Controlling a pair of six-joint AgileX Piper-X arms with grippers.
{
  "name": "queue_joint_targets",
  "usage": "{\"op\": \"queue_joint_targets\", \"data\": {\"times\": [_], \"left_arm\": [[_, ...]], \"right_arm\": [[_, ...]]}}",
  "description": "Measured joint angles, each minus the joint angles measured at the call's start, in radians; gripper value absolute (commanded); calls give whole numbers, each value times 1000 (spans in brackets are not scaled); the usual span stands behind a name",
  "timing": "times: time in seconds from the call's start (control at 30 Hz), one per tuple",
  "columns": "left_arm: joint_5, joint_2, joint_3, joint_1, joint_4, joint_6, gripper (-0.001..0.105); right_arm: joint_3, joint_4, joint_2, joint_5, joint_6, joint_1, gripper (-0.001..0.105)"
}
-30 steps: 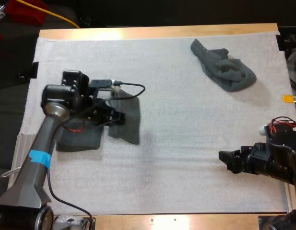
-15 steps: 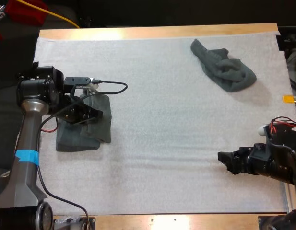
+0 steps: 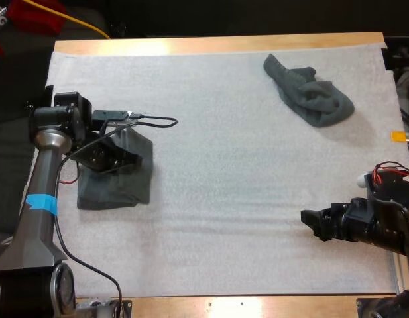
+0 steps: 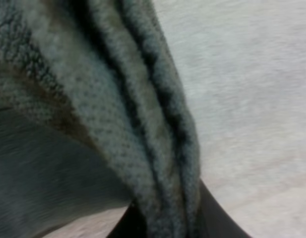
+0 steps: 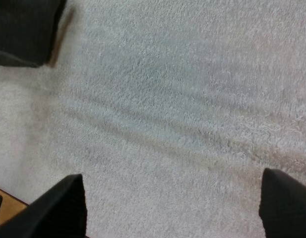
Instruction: Pick towel from pile, fold and stack
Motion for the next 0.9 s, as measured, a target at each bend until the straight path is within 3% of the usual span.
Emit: {"op": "queue_joint_targets", "data": {"times": [0.23, 0.43, 0.6, 0.83, 0.9], "left_arm": [[-15, 0, 0, 87, -2, -5, 0], [-20, 8, 0, 106, -12, -6, 1], [-27, 68, 0, 106, -5, -20, 22], [-163, 97, 0, 106, 7, -36, 26], [-206, 97, 0, 106, 5, -38, 34]], "right_arm": [[0, 0, 0, 0, 0, 0, 70], [0, 0, 0, 0, 0, 0, 70], [0, 0, 0, 0, 0, 0, 70], [0, 0, 0, 0, 0, 0, 70], [0, 0, 0, 0, 0, 0, 70]]}}
